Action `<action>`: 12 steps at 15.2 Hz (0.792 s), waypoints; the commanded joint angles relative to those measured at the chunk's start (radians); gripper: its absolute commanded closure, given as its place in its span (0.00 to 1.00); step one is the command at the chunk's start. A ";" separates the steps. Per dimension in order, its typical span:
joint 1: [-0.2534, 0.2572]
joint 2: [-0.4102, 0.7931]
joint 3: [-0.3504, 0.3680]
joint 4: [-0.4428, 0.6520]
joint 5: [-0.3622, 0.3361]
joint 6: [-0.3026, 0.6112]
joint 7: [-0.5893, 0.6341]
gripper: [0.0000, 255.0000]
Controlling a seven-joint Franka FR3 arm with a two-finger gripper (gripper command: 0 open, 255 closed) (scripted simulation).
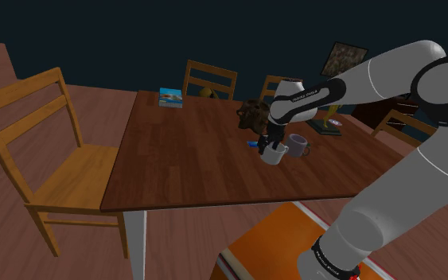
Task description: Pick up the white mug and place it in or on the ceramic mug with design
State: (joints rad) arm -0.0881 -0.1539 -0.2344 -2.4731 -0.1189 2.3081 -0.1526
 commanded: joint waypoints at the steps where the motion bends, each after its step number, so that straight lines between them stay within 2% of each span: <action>1: 0.000 0.000 0.000 0.000 0.000 0.000 0.000 1.00; 10: 0.000 0.000 0.000 0.000 0.000 0.000 0.000 1.00; 12: 0.000 -0.018 0.002 0.011 -0.002 -0.029 0.001 1.00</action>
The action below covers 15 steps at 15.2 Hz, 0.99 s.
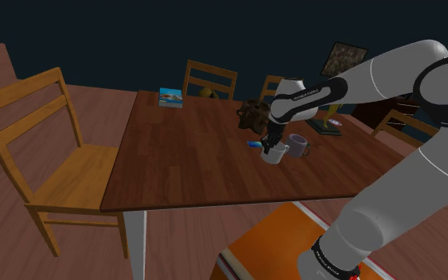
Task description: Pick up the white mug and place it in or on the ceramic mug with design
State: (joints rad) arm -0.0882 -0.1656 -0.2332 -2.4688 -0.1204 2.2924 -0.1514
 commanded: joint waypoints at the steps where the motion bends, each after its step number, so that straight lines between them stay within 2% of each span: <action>1: 0.000 -0.015 0.001 0.013 -0.001 -0.029 0.000 1.00; 15: 0.001 -0.111 0.015 0.121 -0.006 -0.231 0.000 1.00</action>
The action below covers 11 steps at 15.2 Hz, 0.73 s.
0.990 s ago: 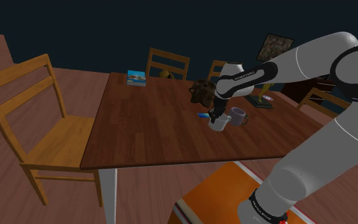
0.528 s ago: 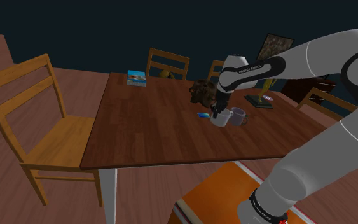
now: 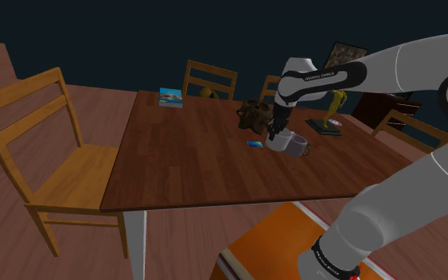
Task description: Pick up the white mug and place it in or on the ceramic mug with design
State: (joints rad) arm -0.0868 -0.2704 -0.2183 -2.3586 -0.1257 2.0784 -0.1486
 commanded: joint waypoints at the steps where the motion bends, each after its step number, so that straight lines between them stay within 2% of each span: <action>1: -0.001 -0.011 0.001 0.021 0.000 -0.032 -0.003 1.00; 11: 0.001 -0.047 0.010 0.124 0.002 -0.171 -0.007 1.00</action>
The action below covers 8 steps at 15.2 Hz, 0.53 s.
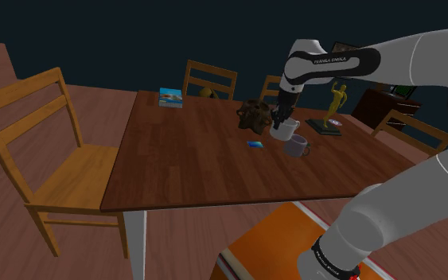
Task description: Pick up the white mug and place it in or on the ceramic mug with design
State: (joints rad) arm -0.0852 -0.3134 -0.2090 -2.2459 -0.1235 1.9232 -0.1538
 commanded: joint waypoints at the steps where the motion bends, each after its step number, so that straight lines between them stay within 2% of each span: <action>1: 0.000 -0.006 0.001 0.023 0.000 -0.029 -0.002 1.00; 5: 0.001 -0.012 0.004 0.063 0.002 -0.076 -0.004 1.00; 8: -0.028 -0.001 -0.046 0.088 -0.012 -0.083 -0.078 1.00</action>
State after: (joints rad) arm -0.1038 -0.3143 -0.2400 -2.1663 -0.1309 1.8474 -0.2083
